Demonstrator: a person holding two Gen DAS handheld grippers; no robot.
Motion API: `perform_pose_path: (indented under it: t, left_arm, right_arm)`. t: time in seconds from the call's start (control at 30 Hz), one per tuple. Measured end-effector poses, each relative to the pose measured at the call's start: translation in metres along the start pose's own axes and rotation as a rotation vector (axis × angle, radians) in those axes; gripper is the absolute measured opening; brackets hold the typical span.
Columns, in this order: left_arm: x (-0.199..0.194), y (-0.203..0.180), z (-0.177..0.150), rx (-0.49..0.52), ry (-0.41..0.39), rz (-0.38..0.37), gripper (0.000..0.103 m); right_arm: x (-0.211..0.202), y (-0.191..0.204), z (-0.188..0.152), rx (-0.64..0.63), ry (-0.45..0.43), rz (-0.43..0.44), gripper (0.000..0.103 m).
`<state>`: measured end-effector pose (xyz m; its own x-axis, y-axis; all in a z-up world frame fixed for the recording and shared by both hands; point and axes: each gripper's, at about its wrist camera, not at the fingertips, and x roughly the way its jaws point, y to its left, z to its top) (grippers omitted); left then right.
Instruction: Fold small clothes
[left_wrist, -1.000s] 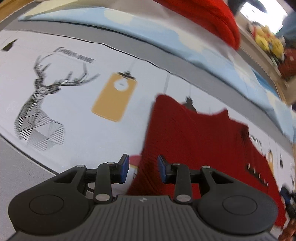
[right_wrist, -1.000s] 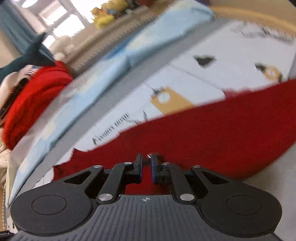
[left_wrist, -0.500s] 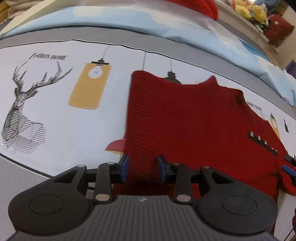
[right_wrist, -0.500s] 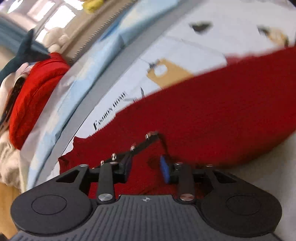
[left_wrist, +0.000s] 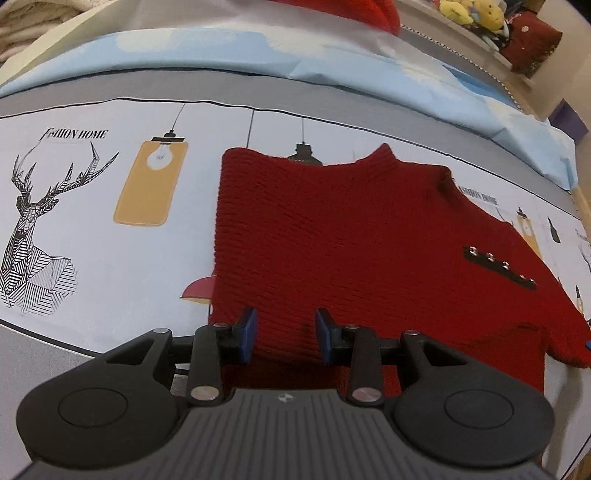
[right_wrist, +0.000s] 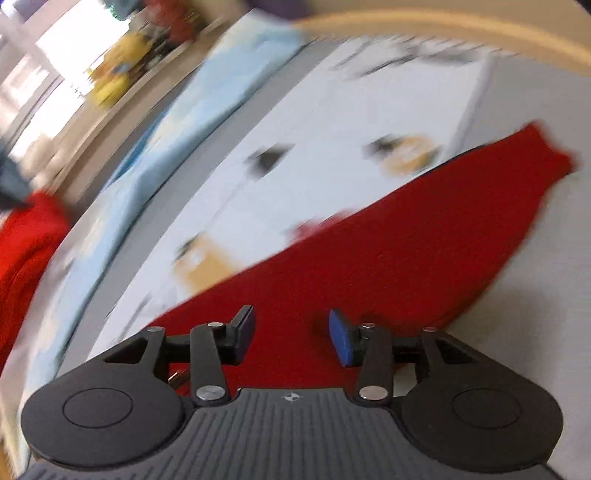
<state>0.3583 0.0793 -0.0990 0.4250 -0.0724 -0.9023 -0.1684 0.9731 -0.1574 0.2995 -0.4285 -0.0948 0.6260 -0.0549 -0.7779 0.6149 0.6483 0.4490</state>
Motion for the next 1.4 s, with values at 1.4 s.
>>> perform_pose_path:
  t: [1.4]
  left_arm:
    - [-0.016,0.06,0.018,-0.242,-0.068,0.069,0.039]
  right_arm:
    - [-0.062,0.215,-0.202,-0.789,0.135,0.792,0.031]
